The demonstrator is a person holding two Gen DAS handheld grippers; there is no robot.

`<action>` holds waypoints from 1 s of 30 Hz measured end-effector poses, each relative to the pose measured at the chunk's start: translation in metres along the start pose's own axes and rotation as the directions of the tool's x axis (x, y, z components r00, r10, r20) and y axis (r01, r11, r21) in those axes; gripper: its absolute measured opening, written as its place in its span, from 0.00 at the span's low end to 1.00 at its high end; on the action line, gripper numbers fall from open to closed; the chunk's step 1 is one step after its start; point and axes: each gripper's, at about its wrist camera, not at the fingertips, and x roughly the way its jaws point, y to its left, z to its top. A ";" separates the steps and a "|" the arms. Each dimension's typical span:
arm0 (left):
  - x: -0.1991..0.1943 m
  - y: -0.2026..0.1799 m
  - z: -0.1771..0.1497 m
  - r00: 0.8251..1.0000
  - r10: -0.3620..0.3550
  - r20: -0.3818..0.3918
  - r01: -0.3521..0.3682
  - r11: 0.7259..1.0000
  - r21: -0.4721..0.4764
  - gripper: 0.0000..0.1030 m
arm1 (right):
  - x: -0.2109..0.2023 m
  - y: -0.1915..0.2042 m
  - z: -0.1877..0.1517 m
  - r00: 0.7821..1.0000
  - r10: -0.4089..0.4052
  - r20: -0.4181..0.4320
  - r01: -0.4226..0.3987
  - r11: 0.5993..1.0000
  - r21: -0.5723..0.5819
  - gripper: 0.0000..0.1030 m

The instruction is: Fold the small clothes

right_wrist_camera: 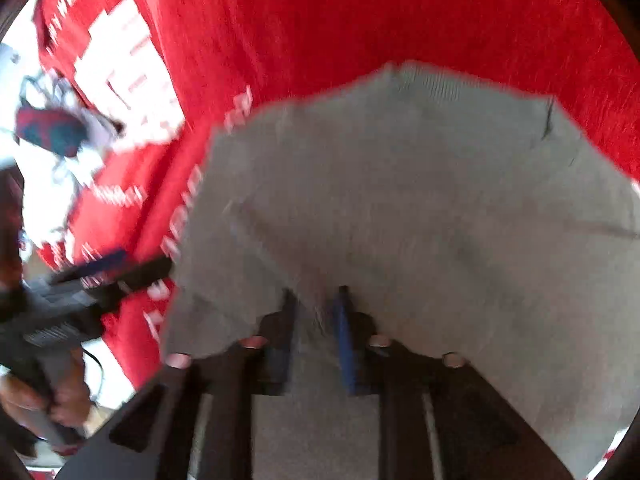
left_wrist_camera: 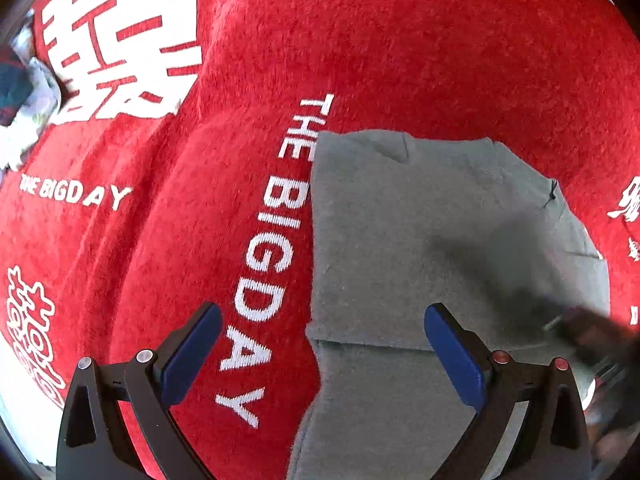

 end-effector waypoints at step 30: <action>0.037 -0.072 -0.011 0.968 -0.221 -0.116 0.237 0.958 0.159 0.08 | -0.109 -0.235 -0.129 0.981 -0.077 0.178 -0.054 0.775 0.630 0.12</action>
